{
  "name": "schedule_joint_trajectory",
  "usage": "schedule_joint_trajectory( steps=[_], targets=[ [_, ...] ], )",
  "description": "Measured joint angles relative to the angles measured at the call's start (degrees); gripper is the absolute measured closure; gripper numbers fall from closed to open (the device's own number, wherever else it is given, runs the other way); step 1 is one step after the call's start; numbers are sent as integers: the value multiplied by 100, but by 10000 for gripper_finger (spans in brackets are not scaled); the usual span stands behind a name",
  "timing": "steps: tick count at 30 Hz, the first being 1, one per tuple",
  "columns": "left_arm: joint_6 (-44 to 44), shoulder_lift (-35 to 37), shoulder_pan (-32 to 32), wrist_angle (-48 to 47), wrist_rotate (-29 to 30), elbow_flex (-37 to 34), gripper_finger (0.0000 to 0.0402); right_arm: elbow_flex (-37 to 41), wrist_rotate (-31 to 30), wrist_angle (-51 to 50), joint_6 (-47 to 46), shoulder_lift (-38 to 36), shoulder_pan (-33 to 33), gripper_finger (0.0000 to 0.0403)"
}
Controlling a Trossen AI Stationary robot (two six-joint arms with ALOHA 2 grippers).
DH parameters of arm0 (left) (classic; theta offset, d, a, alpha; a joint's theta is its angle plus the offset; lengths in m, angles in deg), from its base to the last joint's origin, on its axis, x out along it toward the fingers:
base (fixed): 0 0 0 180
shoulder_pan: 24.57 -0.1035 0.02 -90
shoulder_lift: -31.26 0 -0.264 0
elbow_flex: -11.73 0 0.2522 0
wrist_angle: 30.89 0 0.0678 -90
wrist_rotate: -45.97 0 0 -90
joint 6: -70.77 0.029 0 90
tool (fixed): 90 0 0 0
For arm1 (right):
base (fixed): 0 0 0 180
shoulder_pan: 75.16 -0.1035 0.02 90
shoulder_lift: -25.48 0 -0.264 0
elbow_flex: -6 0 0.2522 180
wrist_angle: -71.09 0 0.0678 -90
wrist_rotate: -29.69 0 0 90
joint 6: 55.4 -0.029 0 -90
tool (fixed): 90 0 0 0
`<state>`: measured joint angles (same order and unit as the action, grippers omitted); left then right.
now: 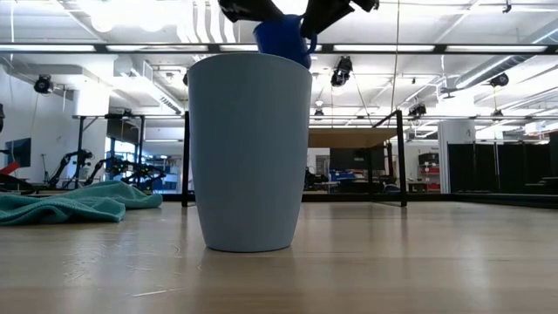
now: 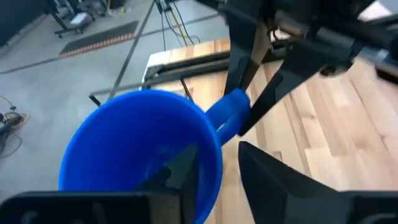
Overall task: Stack small to large cups/mugs on shelf
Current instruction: Put the blue mug on the shelf
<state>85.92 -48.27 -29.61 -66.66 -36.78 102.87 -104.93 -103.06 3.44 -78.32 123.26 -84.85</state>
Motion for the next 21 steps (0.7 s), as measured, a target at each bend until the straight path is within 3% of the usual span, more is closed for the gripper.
schedule_joint_trajectory(
  steps=[4, 13, 21],
  targets=[
    [6, 116, 17, 303, 17, -2, 282, 0, -241, -19, 1, -18, 1, 361],
    [13, 792, 19, 835, 301, 2, 279, -2, -283, 27, -425, -169, 163, 361],
    [-332, 1419, 22, 852, 422, 2, 279, 11, -851, 853, -989, -209, 442, 361]
  ],
)
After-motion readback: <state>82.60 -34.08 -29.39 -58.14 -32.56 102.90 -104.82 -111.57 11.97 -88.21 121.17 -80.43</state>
